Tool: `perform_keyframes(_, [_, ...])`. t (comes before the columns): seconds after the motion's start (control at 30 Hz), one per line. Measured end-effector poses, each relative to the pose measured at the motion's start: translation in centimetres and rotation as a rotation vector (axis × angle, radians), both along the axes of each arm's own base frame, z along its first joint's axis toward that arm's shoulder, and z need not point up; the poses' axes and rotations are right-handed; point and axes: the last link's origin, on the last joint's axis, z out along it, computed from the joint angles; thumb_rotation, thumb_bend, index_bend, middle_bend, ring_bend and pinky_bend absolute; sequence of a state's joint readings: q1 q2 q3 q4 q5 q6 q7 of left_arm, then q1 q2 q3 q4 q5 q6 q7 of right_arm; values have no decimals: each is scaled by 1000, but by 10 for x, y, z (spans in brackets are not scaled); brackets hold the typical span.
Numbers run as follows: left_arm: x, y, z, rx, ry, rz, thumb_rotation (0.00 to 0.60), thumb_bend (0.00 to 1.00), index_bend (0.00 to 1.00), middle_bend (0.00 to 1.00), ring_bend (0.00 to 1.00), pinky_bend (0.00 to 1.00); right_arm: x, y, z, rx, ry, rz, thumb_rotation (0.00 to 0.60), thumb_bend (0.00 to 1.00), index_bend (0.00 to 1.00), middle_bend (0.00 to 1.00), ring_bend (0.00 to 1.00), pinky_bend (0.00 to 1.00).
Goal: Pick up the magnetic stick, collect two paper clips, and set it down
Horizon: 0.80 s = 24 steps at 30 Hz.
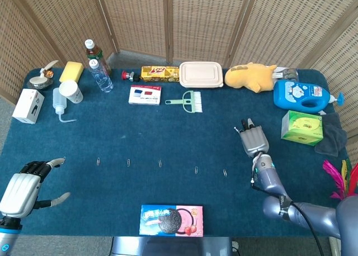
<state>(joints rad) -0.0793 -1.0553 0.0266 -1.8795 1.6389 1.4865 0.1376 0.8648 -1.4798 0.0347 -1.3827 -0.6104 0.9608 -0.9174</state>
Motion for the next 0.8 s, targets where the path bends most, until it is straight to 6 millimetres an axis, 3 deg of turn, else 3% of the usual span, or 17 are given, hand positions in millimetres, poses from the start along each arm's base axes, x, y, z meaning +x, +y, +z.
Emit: perform_keyframes(0.8, [-1,-2,2,4,3,2,442,202,220,328,297,237,-4,4,0,13,19,-14,599,308,348,0,45,415])
